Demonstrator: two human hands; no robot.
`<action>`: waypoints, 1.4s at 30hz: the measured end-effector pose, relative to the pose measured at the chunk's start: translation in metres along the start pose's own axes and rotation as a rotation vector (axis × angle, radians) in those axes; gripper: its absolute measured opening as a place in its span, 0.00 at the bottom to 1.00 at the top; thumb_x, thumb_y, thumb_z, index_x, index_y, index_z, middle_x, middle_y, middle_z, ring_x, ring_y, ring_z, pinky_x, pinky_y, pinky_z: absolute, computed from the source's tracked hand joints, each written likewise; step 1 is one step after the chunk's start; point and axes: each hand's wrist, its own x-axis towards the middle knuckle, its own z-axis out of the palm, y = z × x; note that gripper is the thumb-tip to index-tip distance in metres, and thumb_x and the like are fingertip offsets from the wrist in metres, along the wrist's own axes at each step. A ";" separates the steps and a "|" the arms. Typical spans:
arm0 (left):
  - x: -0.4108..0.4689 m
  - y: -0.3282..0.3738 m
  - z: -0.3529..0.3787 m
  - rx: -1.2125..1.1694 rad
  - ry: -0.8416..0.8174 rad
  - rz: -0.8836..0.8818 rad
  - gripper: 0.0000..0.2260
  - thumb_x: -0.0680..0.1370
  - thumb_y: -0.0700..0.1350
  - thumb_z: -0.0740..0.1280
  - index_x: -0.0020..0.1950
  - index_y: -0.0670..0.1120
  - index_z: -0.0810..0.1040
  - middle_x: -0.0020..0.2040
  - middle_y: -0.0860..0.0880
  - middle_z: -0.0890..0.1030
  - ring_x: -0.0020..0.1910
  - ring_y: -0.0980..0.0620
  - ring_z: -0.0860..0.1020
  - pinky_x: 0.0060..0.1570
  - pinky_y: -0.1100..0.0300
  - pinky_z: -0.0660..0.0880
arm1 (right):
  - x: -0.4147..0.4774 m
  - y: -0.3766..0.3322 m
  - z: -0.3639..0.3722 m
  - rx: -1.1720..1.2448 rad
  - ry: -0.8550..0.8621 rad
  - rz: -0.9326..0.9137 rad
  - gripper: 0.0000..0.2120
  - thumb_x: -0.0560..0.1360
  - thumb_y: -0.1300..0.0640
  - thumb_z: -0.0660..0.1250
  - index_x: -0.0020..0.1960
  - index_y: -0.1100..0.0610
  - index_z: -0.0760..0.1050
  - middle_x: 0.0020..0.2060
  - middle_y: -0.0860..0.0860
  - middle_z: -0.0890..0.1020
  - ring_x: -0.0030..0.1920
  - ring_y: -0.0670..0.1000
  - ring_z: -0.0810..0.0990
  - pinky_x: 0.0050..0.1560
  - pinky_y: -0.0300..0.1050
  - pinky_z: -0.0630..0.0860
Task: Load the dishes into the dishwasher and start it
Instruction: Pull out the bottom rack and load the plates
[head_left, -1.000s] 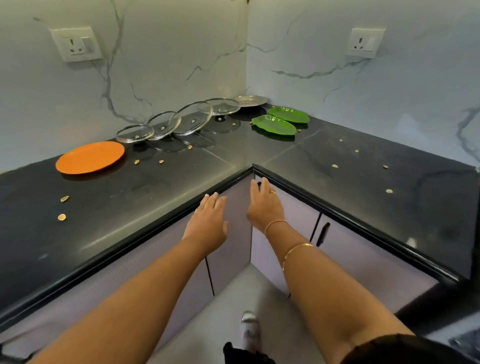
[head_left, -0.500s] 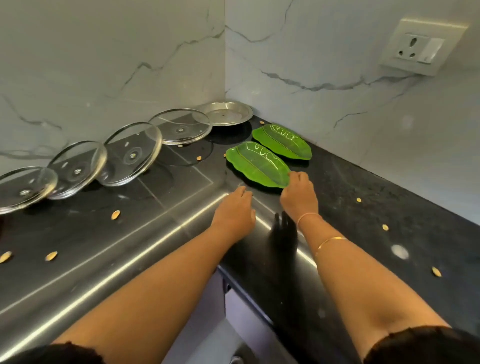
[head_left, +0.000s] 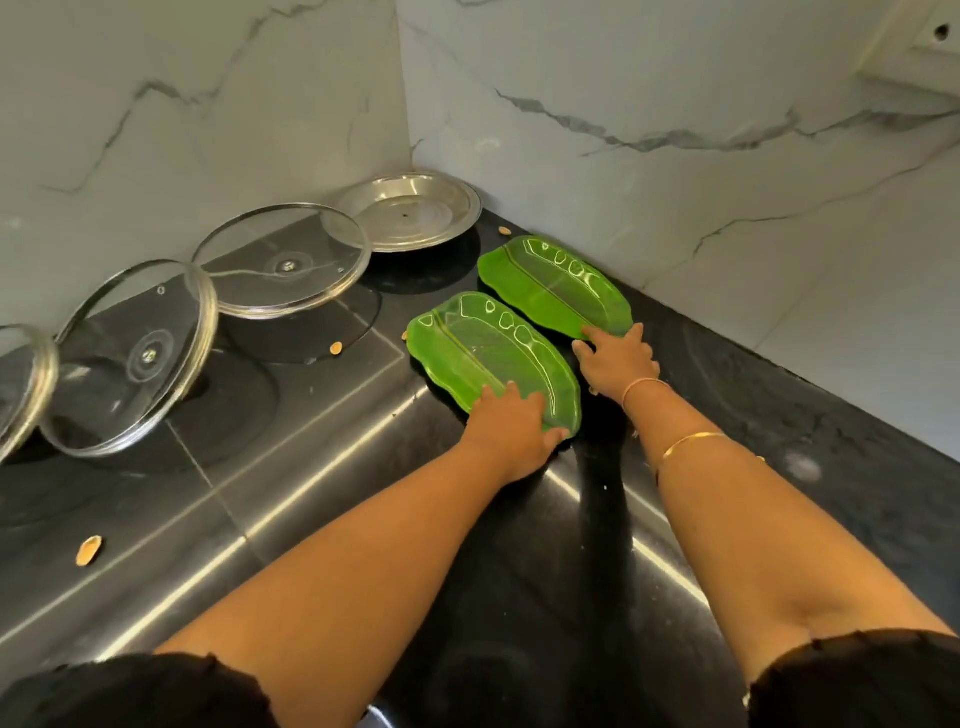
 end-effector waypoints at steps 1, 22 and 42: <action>0.001 0.001 0.002 0.014 0.044 -0.012 0.23 0.79 0.59 0.55 0.63 0.42 0.70 0.64 0.36 0.71 0.63 0.33 0.68 0.65 0.44 0.65 | 0.003 -0.001 0.003 -0.005 0.038 -0.001 0.20 0.80 0.43 0.53 0.68 0.49 0.67 0.74 0.65 0.52 0.69 0.67 0.60 0.68 0.59 0.59; -0.044 -0.011 0.007 0.156 0.035 -0.163 0.14 0.76 0.38 0.60 0.61 0.41 0.74 0.61 0.39 0.76 0.62 0.37 0.74 0.58 0.47 0.72 | -0.054 -0.005 0.003 0.959 0.074 0.277 0.07 0.70 0.64 0.70 0.43 0.56 0.74 0.44 0.57 0.79 0.35 0.53 0.77 0.25 0.38 0.73; -0.385 -0.015 0.072 -0.569 0.583 0.278 0.16 0.77 0.42 0.63 0.33 0.48 0.60 0.23 0.52 0.64 0.25 0.48 0.64 0.31 0.56 0.54 | -0.496 0.024 0.062 0.595 0.600 0.267 0.05 0.72 0.63 0.61 0.46 0.63 0.73 0.45 0.63 0.80 0.48 0.64 0.76 0.45 0.52 0.71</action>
